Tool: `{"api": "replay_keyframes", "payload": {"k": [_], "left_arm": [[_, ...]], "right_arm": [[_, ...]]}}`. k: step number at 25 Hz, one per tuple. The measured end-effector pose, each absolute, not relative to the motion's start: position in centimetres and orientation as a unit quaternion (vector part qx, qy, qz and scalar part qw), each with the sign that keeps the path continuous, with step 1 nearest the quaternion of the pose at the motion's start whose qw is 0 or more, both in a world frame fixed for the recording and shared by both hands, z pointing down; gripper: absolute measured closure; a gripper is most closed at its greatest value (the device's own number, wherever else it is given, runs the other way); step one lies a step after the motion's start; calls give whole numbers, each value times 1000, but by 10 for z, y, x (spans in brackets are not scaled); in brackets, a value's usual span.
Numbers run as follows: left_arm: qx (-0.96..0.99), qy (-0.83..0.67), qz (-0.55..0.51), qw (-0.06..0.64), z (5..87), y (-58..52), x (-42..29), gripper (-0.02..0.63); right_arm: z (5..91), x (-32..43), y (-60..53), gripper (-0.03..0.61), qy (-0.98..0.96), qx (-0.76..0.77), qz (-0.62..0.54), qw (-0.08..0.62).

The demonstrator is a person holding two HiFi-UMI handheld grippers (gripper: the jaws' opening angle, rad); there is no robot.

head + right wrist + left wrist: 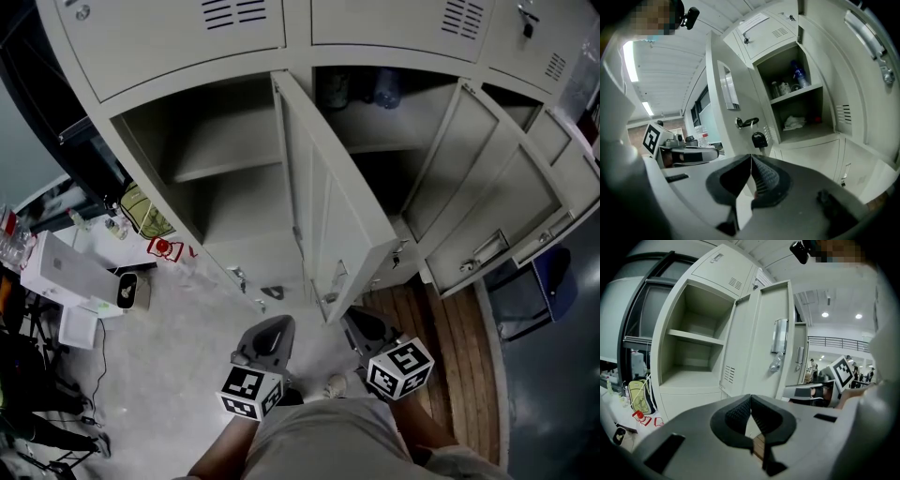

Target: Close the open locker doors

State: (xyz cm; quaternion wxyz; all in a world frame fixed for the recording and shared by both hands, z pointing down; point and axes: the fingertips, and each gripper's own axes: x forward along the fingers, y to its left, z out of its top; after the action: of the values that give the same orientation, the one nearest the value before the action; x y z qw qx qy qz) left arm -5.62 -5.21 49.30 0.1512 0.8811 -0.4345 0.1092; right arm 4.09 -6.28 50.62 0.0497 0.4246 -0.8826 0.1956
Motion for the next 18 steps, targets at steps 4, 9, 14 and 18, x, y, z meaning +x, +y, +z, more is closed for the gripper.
{"api": "replay_keyframes", "payload": {"k": [4,9,14,18], "left_arm": [[878,-441,107,153,494,-49,-65,597],[872,-452,104,158,496,-45,-78,597],[863,-468,100,159,496,-43,-97,597],[856,-482,96,163,498,-44,-116,597]], "right_arm": [[507,25,-60,551,-890,407,197,53],[506,2,-58,551,-900,384,198,56],[503,-19,-58,551,-909,365,194,59],[504,-37,-59,551,-914,352,192,62]]}}
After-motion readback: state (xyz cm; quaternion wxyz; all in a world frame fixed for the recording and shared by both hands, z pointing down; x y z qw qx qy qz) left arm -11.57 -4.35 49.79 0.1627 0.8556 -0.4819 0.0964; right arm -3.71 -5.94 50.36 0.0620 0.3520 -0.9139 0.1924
